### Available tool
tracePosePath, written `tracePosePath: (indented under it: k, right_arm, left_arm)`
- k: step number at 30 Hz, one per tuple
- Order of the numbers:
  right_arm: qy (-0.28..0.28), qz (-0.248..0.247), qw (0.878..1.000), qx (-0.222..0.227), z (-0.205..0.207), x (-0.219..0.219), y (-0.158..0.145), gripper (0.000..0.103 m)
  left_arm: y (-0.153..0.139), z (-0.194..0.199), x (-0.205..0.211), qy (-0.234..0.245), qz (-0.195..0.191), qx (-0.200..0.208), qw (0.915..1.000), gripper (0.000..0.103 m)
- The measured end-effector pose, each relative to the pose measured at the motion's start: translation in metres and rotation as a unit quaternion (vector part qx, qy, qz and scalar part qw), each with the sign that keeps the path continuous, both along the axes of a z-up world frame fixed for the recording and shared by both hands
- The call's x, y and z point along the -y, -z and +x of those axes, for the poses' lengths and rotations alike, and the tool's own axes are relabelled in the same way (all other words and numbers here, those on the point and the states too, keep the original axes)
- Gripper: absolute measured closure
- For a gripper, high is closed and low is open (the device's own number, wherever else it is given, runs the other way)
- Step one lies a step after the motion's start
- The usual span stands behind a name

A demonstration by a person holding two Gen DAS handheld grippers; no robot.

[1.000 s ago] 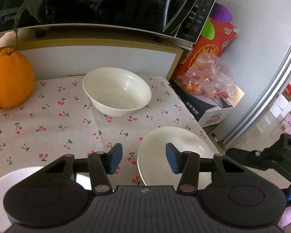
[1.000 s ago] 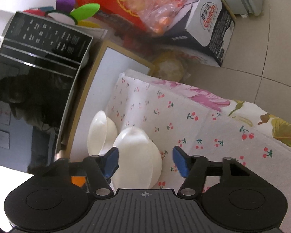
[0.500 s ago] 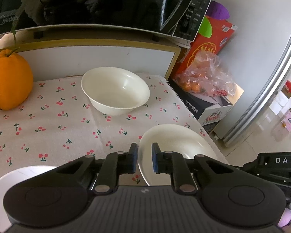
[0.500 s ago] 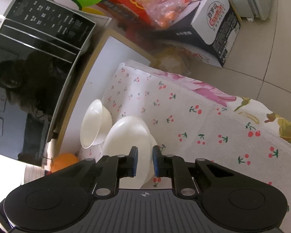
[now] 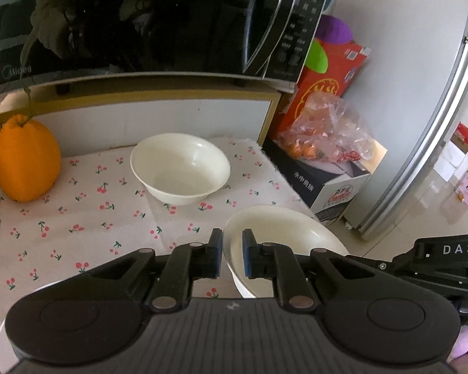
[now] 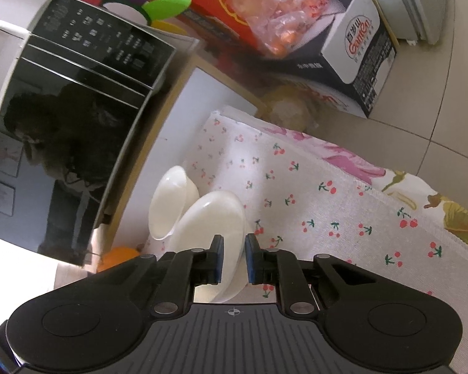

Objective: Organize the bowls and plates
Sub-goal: 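Lift the cream bowl with both grippers and carry it toward the white bowl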

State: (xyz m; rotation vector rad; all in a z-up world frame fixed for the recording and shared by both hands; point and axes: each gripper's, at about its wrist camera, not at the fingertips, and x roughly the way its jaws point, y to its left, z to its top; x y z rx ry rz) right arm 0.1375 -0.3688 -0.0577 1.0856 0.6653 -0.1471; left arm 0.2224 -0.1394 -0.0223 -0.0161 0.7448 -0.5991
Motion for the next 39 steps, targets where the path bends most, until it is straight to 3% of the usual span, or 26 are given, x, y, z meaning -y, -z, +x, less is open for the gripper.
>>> tracePosePath:
  k: [5,18,39]
  right_arm:
    - [-0.003,0.002,1.0,0.008,-0.01,0.003,-0.013,0.088]
    - [-0.036,-0.003,0.999,0.015,-0.037,0.001,-0.037,0.088]
    - [-0.075,0.003,0.997,-0.007,-0.083,-0.004,-0.051,0.088]
  left_arm:
    - [-0.011,-0.01,-0.001,0.002,-0.005,0.0,1.0,0.091]
    - [-0.025,-0.028,-0.019,-0.015,-0.034,-0.046,0.9983,0.091]
    - [-0.046,-0.089,-0.033,-0.02,-0.014,-0.032,0.9992,0.091]
